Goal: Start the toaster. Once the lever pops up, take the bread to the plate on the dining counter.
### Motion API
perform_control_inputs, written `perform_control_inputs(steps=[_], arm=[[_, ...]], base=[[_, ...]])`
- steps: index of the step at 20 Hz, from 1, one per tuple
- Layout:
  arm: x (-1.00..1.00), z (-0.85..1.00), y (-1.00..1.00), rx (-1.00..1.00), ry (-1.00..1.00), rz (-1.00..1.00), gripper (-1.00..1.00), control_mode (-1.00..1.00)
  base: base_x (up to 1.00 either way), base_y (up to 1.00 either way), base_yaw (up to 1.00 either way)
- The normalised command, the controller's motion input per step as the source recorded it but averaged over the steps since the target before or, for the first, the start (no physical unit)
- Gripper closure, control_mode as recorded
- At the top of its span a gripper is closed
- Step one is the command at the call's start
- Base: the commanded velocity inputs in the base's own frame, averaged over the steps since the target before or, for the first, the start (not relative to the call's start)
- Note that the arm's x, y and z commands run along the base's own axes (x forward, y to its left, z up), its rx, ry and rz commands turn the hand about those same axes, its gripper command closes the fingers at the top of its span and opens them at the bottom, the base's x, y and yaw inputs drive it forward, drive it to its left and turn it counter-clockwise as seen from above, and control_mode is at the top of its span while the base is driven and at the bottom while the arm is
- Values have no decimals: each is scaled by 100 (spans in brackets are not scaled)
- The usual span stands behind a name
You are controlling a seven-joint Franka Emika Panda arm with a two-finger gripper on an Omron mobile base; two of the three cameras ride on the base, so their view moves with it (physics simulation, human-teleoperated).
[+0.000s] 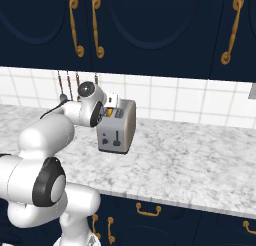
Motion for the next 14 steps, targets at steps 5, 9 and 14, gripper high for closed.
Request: perform_control_inputs(steps=[5,9,14], arm=[[0,-3,0,0,0,0,-100,-100],[0,-1,0,0,0,0,-100,-100],[0,0,0,0,0,0,-100,-100]], base=[[0,0,0],[0,0,0],[0,0,0]])
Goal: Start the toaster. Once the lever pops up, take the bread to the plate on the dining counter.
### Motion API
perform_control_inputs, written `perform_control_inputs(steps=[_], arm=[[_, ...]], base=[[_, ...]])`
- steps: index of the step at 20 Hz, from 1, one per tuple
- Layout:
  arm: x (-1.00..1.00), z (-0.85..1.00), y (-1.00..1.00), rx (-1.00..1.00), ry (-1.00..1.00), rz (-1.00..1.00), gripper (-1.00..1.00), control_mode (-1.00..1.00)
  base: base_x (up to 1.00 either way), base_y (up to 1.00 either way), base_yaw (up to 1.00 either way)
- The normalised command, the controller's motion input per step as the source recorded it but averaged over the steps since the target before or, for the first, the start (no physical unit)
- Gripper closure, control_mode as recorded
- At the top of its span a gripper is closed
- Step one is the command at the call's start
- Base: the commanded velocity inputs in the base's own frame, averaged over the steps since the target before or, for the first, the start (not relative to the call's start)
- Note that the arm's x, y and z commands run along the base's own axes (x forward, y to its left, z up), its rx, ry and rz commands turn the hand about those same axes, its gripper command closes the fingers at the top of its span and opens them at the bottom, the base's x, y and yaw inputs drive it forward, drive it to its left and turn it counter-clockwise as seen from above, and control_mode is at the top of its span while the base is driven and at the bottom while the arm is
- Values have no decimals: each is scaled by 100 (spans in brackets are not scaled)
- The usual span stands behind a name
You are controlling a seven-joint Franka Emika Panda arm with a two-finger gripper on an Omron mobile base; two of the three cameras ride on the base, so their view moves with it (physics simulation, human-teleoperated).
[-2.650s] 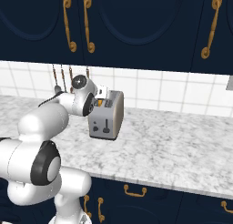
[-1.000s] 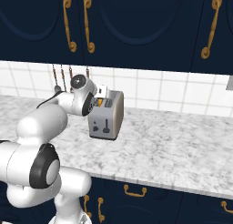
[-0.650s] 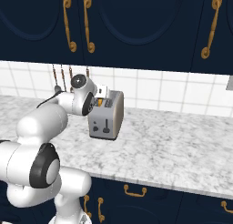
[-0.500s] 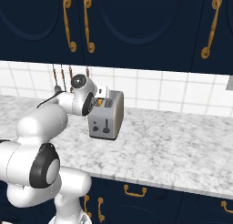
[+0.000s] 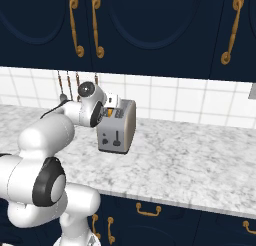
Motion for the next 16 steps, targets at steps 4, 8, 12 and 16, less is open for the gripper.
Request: perform_control_inputs(steps=[4,8,12,16], arm=[[0,0,0,0,0,0,-100,-100],[0,-1,0,0,0,0,-100,-100],[0,-6,0,0,0,0,-100,-100],[0,-6,0,0,0,0,-100,-100]], base=[[0,0,0],[0,0,0],[0,0,0],[0,0,0]])
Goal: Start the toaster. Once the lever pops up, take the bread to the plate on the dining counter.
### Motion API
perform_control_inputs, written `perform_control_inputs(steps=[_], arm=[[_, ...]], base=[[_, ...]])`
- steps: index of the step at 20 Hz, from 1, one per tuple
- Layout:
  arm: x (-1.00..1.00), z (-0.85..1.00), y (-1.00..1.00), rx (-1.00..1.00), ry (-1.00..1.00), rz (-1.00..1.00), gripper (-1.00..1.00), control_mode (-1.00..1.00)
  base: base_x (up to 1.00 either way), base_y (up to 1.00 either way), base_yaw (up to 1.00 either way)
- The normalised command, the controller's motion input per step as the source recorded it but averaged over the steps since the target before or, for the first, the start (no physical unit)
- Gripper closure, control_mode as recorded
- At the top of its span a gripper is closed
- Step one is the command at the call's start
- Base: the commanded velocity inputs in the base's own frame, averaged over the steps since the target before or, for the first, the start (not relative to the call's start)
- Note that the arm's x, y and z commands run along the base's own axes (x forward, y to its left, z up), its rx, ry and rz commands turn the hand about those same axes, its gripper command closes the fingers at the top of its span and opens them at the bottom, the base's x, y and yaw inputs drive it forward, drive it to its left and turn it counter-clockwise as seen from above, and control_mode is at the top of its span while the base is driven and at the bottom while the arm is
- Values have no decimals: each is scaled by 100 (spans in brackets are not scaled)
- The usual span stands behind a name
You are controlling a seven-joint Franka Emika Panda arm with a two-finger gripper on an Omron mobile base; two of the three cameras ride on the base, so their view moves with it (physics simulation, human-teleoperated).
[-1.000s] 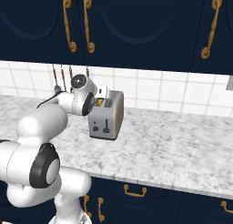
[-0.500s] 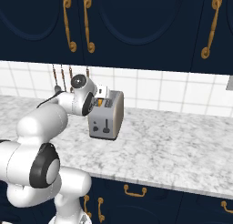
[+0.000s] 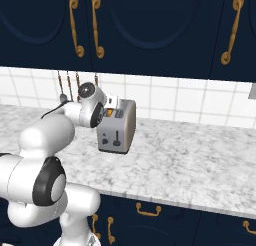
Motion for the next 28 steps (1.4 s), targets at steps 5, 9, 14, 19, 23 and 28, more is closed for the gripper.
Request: perform_control_inputs(steps=[5,9,14,19,23,28], arm=[[2,-6,0,0,0,0,-100,-100],[11,-3,0,0,0,0,-100,-100],[17,-3,0,0,1,0,-100,-100],[18,-5,0,0,0,0,-100,-100],[11,-11,0,0,0,0,-100,-100],[1,-12,0,0,0,0,-100,-100]], base=[[0,0,0],[0,0,0],[0,0,0],[0,0,0],[0,0,0],[0,0,0]])
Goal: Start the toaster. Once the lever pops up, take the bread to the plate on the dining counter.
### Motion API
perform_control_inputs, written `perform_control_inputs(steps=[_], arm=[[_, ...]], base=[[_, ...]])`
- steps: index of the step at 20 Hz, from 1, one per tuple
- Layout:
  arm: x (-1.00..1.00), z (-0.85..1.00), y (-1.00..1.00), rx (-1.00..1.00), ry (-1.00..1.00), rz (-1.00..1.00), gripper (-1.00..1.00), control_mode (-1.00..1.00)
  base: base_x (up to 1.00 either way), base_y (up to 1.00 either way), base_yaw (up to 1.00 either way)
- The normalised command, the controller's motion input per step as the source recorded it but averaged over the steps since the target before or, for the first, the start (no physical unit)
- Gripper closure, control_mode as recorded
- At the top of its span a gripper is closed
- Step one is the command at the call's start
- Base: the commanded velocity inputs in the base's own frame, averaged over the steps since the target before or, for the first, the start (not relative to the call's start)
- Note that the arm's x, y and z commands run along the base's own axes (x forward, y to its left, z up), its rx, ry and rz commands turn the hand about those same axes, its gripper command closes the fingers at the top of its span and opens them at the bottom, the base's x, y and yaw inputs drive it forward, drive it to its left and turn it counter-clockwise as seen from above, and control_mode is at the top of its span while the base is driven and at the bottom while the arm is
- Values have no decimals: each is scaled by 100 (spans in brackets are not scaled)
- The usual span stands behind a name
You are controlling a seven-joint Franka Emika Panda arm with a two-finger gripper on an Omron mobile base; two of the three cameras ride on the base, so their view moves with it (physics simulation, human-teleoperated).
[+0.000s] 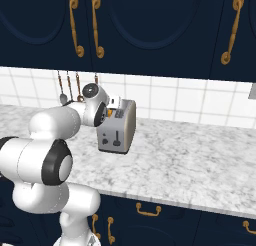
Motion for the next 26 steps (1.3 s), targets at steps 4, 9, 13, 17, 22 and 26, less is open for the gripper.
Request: perform_control_inputs(steps=[4,9,13,17,22,26], arm=[[-2,-9,0,0,0,0,-100,-100],[-5,0,0,0,0,0,-100,-100],[-2,0,0,0,0,0,-100,-100],[0,0,0,0,0,0,-100,-100],[0,0,0,0,0,0,-100,-100],[0,0,0,0,0,0,-100,-100]], base=[[0,0,0],[0,0,0],[0,0,0],[0,0,0],[0,0,0],[0,0,0]])
